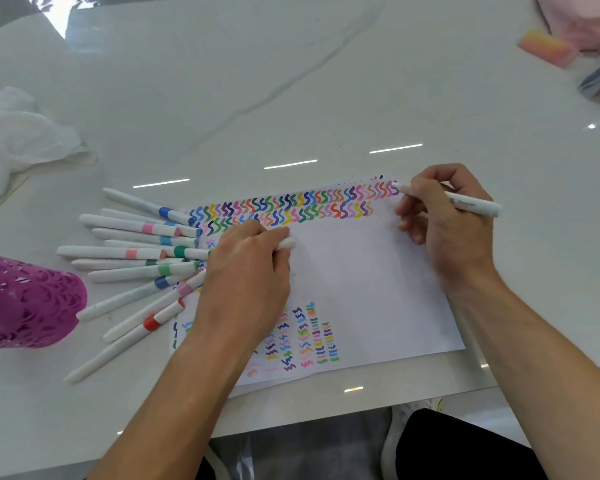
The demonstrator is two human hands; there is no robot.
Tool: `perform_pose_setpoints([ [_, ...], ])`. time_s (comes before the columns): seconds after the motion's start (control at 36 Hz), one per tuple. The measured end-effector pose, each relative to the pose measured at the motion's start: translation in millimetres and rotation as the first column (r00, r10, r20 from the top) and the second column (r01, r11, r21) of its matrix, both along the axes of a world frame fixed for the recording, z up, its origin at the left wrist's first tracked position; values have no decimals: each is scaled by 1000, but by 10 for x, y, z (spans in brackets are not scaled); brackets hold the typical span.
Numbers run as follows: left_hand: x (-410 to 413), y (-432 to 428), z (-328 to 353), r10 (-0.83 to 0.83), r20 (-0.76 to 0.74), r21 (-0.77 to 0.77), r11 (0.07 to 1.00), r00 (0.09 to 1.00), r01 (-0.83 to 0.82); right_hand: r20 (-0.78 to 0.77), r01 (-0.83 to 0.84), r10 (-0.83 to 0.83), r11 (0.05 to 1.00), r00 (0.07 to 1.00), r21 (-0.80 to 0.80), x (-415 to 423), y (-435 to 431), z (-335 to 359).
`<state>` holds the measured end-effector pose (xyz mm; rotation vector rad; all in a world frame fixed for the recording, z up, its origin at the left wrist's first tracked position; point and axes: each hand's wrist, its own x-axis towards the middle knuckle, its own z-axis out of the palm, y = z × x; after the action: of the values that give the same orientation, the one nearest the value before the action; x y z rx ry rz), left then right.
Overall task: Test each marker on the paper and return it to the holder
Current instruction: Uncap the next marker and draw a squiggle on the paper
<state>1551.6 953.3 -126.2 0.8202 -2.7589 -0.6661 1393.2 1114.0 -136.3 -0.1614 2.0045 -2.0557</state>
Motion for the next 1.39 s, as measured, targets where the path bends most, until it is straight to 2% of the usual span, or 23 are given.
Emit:
perform_pose_setpoints([
  [0.17,19,-11,57,15,-24,21,1000,1000,-15,-78,-15,13,999,997,-30,31,-28,137],
  [0.31,58,-39,106,89,-116,272,961,989,-54,-101,-147,145,989,984,-18,194,-158,205],
  [0.36,75,-54,105,141,-144,445,893,979,-64,-72,-209,206,977,976,-38,268,-212,231],
  [0.44,91,-60,123,208,-179,675,737,962,-34,-30,-284,283,955,959,-89,357,-276,266],
  [0.56,107,-67,140,219,-200,769,639,955,15,-27,-335,334,937,942,-101,452,-344,296],
  [0.72,132,-79,159,214,-205,795,605,955,35,-32,-362,361,924,932,-121,542,-440,289],
  [0.94,166,-113,188,170,-207,782,621,963,58,-34,-379,378,922,925,-81,562,-488,234],
  [1.19,157,-131,213,97,-212,664,744,972,71,-40,-429,427,901,903,-67,576,-499,196],
  [1.39,187,-169,206,64,-254,561,822,965,93,35,-477,487,866,873,-151,554,-469,200],
])
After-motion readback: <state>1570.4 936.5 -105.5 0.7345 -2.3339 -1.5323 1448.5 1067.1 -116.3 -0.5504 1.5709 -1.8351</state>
